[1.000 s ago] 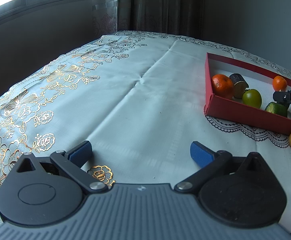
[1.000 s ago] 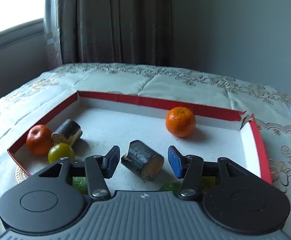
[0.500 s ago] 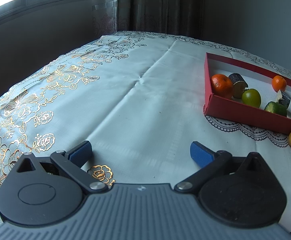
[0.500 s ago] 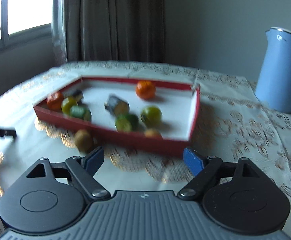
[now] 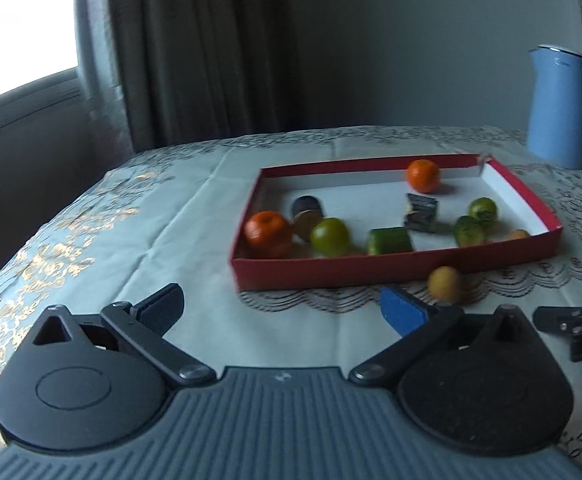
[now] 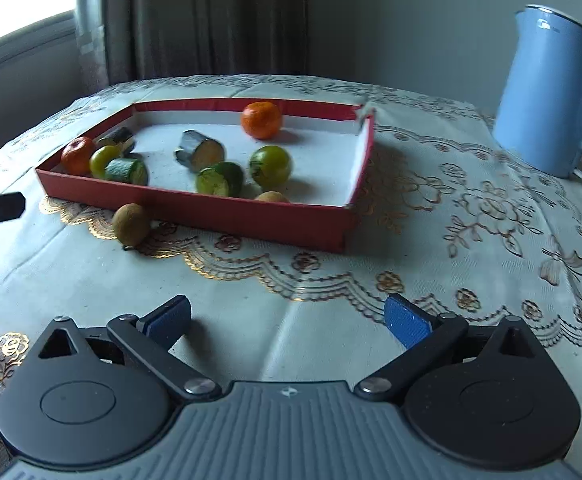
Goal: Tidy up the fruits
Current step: 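Move the left tool to the brown kiwi and grasp it, then carry the kiwi into the red lid and open the left tool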
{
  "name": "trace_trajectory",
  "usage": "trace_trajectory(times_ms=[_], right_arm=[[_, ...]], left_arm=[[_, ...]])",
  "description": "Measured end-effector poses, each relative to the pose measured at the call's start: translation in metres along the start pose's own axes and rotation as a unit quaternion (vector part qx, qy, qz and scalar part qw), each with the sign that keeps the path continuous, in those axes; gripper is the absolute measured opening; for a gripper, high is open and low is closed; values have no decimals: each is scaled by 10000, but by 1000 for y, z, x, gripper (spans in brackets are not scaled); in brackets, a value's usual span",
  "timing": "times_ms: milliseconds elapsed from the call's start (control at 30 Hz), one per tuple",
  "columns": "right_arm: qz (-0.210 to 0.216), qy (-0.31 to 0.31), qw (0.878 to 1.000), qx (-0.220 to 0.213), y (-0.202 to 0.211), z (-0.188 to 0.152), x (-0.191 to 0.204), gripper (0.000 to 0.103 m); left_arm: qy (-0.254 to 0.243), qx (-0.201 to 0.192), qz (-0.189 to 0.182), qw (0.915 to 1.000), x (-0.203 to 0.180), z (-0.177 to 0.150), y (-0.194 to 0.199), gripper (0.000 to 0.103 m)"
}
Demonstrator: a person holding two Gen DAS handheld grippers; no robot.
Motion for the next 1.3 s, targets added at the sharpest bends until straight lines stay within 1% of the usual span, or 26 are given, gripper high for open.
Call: trace_trajectory(times_ms=[67,133,233,300,367,400,433,533,667,733,800,867,1000,1167,1233,1300], right_arm=[[-55,-212,9998,-21,2,0,-9,103],[-38,-351,9994,-67,5,0,-15,103],[28,-506,9986,-132,7,1,-21,103],[77,-616,9979,-170,8,1,-23,103],[92,-639,9978,-180,8,2,-23,103],[92,-637,9978,-179,8,1,-23,103],[91,-632,9978,-178,8,1,-23,103],[95,-637,9978,-180,8,1,-22,103],[101,-621,9979,-174,8,1,-23,103],[95,-606,9980,-171,9,0,-22,103],[87,-583,9981,-167,9,0,-22,103],[85,-578,9982,-166,9,0,-22,103],[86,-581,9981,-169,9,0,-22,103],[85,-580,9981,-169,8,0,-22,103],[85,-580,9981,-168,8,0,-22,103],[85,-578,9982,-168,9,0,-22,103]], left_arm=[[-97,36,-235,9997,-27,2,-5,103],[-185,57,-365,9991,-48,0,-11,103],[-189,139,-507,9984,-69,-6,-21,103],[-86,196,-633,9978,-77,-11,-26,103],[-45,235,-672,9975,-82,-13,-29,101],[-10,248,-681,9974,-83,-13,-32,99],[65,251,-723,9970,-84,-12,-34,94],[216,363,-791,9960,-86,-13,-41,87],[299,516,-743,9955,-85,-17,-49,83],[325,548,-767,9950,-84,-18,-50,69],[347,621,-811,9942,-85,-21,-51,60],[384,604,-844,9939,-85,-21,-51,55],[371,570,-995,9927,-89,-21,-49,42],[368,563,-1060,9921,-91,-20,-48,36],[375,555,-1070,9920,-91,-20,-47,29],[369,550,-1080,9919,-91,-19,-47,26]])
Point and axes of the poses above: each gripper's, at about its wrist camera, not at the fingertips, and y roughly against the way its jaws point, x to its left, z to its top, the point moved 9 cm from there along -y, roughly the way its jaws point, and after that the axes turned 15 degrees about -x, right-handed, at the moved point
